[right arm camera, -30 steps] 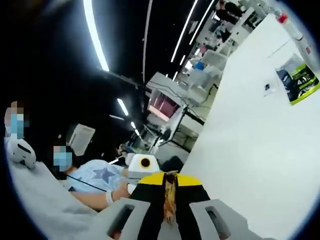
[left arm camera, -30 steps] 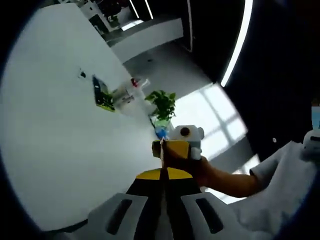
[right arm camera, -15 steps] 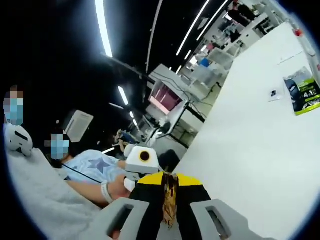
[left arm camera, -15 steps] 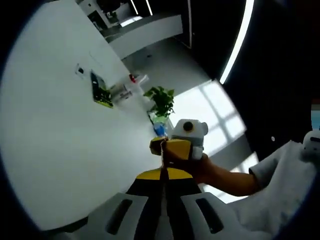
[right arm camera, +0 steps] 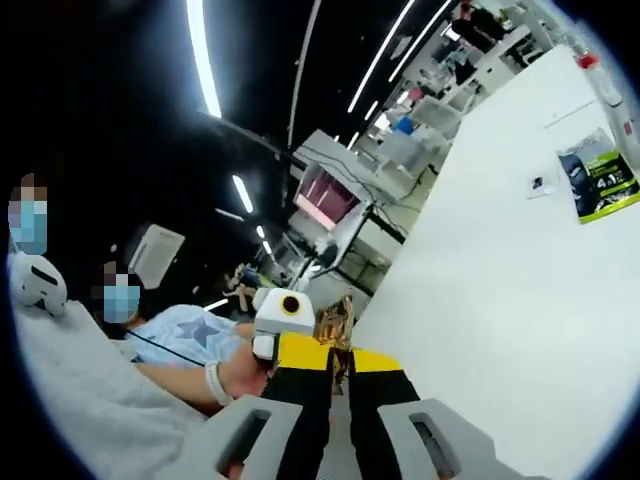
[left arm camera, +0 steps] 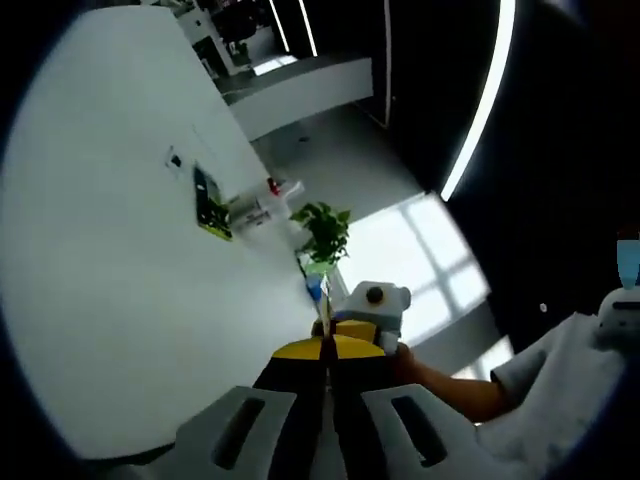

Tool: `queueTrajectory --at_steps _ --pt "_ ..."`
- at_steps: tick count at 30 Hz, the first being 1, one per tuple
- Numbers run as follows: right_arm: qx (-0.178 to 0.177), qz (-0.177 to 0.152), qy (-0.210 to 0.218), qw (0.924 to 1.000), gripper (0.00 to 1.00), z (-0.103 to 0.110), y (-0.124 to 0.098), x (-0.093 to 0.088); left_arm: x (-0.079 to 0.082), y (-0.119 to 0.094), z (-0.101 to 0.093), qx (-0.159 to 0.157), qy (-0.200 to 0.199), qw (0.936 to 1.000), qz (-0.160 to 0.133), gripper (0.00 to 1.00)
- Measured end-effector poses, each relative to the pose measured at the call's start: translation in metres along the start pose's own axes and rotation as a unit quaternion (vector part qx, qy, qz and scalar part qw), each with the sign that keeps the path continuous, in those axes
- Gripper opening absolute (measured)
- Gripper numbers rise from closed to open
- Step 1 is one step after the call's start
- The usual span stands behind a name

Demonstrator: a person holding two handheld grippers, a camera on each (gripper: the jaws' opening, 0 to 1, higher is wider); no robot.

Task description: Arrange the skincare products in the storage area until every visible bottle or jar stands upright without overlapping.

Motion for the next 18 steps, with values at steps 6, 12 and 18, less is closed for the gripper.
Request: queueTrajectory --at_steps 6,12,18 --pt "0.005 0.001 0.003 1.0 0.0 0.0024 0.0003 -0.001 -0.0014 0.0021 -0.0016 0.001 0.001 1.0 0.005 0.0" --pt "0.008 0.01 0.006 0.9999 0.0 -0.0002 -0.0022 -0.0049 -0.0008 0.0009 0.0002 0.008 -0.001 1.0 0.0 0.0" --pt "0.005 0.012 0.014 0.9998 0.0 0.0 -0.0027 -0.0055 -0.0013 0.0015 -0.0001 0.007 -0.005 1.0 0.001 0.0"
Point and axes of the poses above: the point that each gripper's makers call its tool centre point, and the gripper's own axes: y roughly forward along the fingers, z roughly to its left, x roughly out of its top, the point moved 10 cm from there along -y, roughly backward along the fingers, and after that the axes turned 4 degrees about z, right-handed, at the moved point
